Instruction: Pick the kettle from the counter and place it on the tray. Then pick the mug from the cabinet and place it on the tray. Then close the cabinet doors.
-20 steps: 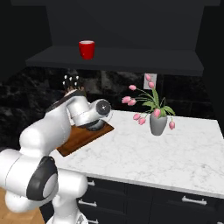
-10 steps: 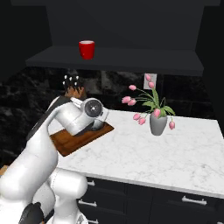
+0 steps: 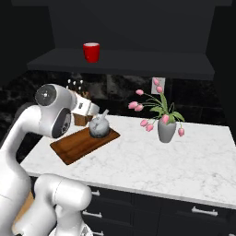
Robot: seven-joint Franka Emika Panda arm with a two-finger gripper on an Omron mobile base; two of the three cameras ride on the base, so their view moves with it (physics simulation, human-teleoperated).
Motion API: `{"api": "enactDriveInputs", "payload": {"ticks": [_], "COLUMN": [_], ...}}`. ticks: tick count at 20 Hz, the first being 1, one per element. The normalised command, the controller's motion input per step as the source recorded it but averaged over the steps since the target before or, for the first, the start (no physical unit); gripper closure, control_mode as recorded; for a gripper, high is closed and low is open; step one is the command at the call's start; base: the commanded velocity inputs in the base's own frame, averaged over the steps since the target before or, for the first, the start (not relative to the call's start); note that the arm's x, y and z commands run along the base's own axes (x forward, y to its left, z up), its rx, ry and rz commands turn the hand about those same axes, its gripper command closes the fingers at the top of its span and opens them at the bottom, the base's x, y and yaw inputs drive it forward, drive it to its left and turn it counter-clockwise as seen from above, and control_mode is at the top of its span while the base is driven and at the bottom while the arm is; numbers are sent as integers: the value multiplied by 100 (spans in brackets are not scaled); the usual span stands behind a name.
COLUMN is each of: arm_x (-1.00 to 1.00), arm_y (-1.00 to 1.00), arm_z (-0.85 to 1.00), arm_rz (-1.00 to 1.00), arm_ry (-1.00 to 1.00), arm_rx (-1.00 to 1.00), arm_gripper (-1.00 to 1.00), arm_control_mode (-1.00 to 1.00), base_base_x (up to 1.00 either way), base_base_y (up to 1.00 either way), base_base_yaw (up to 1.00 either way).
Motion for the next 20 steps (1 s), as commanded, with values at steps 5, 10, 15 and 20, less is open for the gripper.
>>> {"api": "enactDriveInputs", "payload": {"ticks": [5,10,15,20], "arm_x": [7,1,10,41], "arm_y": [31,0,0,3], "arm_z": [60,10,57,53], "arm_rz": [-3,0,-2,-1], "arm_ry": [13,0,-4,1], "arm_rx": [-23,2,11,0], "arm_gripper": [-100,-100,-100,-100], "arm_control_mode": [-100,-100,-100,-100], "base_base_x": [0,0,0,0], "base_base_y": [0,0,0,0], "base_base_yaw": [0,0,0,0]}}
